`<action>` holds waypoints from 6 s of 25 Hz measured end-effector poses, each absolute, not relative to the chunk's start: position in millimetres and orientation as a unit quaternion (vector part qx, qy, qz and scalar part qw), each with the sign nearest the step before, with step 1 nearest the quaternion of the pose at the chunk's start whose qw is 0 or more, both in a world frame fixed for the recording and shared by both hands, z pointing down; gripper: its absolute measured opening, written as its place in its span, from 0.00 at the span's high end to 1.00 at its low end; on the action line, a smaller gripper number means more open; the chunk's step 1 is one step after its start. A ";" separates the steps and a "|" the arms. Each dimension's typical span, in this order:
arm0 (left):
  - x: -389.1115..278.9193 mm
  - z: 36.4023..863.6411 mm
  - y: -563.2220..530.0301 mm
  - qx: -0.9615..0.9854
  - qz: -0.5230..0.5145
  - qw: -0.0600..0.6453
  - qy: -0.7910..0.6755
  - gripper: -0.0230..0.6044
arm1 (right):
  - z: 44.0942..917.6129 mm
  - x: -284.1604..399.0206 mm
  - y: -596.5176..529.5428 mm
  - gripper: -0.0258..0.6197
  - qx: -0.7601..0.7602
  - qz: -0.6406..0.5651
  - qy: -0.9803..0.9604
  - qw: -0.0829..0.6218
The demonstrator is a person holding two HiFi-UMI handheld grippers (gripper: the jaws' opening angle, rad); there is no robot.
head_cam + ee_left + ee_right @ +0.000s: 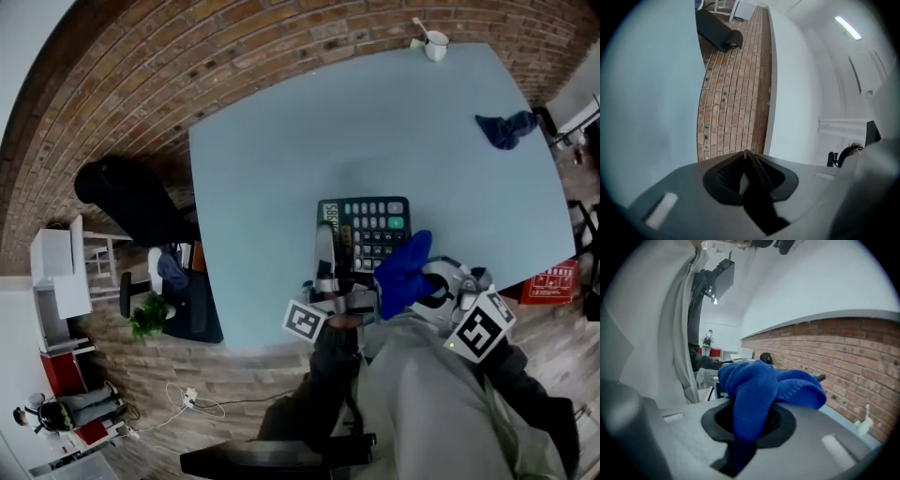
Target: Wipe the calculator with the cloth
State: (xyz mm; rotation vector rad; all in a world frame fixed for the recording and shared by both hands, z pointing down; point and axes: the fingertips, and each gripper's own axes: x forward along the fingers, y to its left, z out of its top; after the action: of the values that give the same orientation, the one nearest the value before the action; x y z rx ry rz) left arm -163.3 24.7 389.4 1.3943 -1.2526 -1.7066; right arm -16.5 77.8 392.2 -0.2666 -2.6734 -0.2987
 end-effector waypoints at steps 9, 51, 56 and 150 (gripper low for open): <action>-136.2 381.9 15.8 0.530 -0.658 0.326 -0.424 0.90 | 392.0 -15.0 60.7 0.85 -0.044 -0.228 -0.950 0.207; -123.2 382.4 13.5 0.682 -0.392 0.217 -0.578 0.91 | 349.1 2.1 5.3 0.86 -0.002 0.175 -0.982 0.064; -83.8 370.4 2.5 0.719 -0.348 0.191 -0.571 0.91 | 376.2 -12.0 -3.1 0.86 -0.003 0.200 -0.973 0.116; -115.6 482.9 43.5 0.704 -0.188 0.259 -0.634 0.96 | 481.1 33.8 -28.4 0.89 0.149 0.258 -0.949 0.104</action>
State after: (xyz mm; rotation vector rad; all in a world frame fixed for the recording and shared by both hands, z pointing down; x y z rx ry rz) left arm -115.6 43.5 482.9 1.9068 -1.7183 -0.5108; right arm 33.8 -28.4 481.1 0.4381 -2.7989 0.7608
